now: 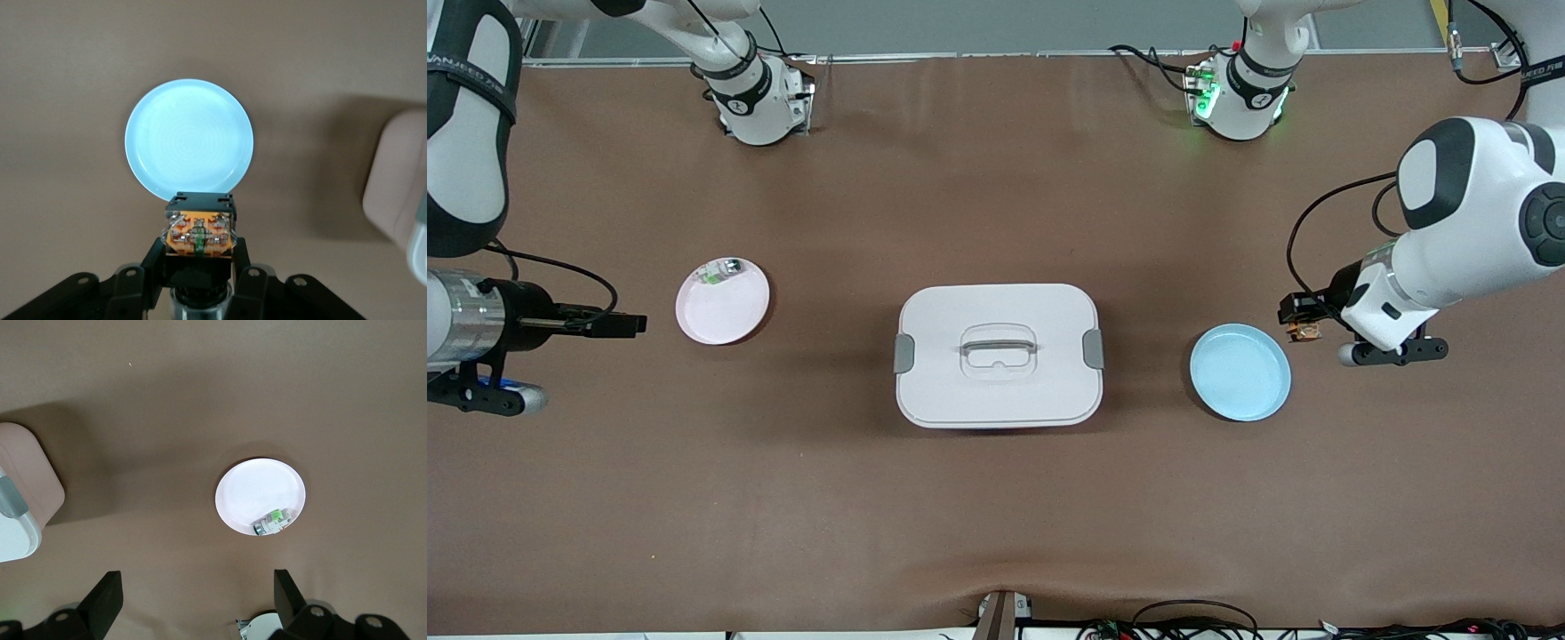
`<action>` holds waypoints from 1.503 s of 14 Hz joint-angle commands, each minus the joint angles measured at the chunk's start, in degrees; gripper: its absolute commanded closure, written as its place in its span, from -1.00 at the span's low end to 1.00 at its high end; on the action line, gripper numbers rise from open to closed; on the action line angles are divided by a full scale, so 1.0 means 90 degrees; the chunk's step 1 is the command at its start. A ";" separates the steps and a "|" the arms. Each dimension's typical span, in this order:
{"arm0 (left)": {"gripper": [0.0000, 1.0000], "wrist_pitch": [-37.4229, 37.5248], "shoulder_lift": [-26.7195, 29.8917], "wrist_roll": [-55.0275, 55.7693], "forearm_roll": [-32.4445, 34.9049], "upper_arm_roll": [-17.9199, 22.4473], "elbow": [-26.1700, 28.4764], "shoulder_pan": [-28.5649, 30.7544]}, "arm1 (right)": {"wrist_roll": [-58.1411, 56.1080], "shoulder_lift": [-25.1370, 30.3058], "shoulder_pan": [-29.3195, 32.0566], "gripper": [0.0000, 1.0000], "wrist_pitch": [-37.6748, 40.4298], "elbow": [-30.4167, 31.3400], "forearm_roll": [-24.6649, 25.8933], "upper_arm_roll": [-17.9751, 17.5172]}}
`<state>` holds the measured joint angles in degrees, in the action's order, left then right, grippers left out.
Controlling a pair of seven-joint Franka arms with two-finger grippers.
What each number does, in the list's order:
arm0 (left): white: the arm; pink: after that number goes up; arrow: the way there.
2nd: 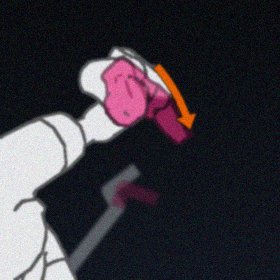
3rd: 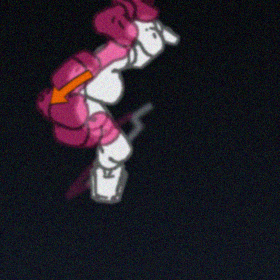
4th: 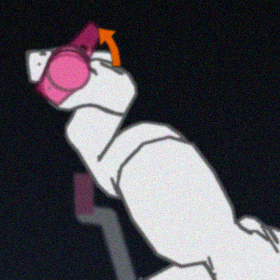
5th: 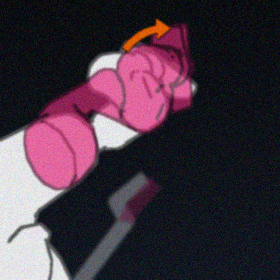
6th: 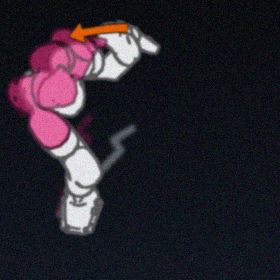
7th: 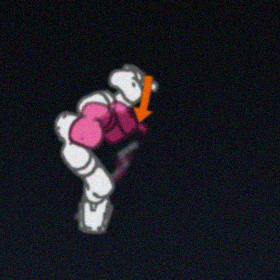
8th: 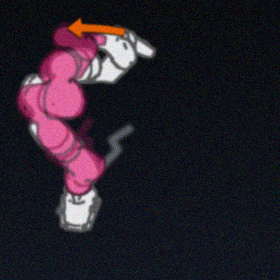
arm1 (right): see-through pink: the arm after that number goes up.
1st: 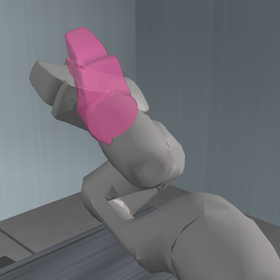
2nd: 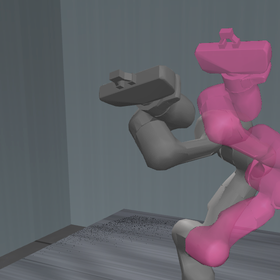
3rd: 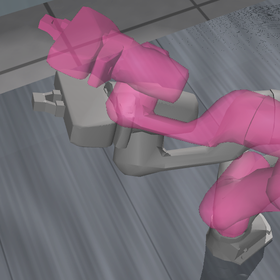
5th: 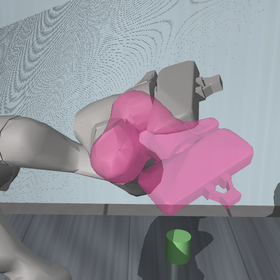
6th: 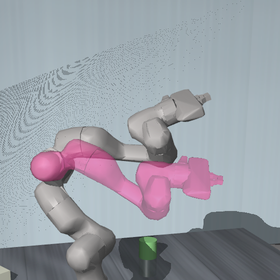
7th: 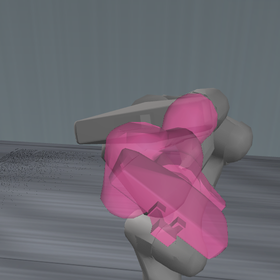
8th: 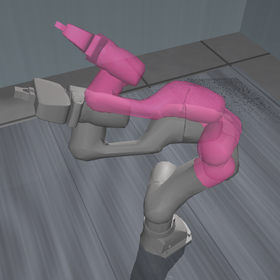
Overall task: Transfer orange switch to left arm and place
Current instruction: 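Move the switch with the left gripper over the light-blue plate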
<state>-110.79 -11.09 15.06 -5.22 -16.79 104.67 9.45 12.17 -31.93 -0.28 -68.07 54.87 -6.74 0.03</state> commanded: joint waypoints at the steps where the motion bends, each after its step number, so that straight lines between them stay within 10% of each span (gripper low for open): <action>1: 0.88 -0.0385 -0.0164 0.1223 0.0354 -0.0048 0.0040 -0.0063 | -0.0073 0.0101 0.0070 -1.00 0.0044 0.0085 0.0124 -0.0091; 21: 0.86 -0.2915 -0.1316 0.8853 0.1957 -0.0078 0.0909 -0.0093 | -0.0961 0.0530 0.0246 -1.00 0.0073 0.0095 0.0846 -0.0042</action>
<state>-135.42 -21.40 91.63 11.08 -17.27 112.95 8.56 4.16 -30.03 1.69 -68.02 54.71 -0.68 0.18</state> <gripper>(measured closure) 0.564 0.000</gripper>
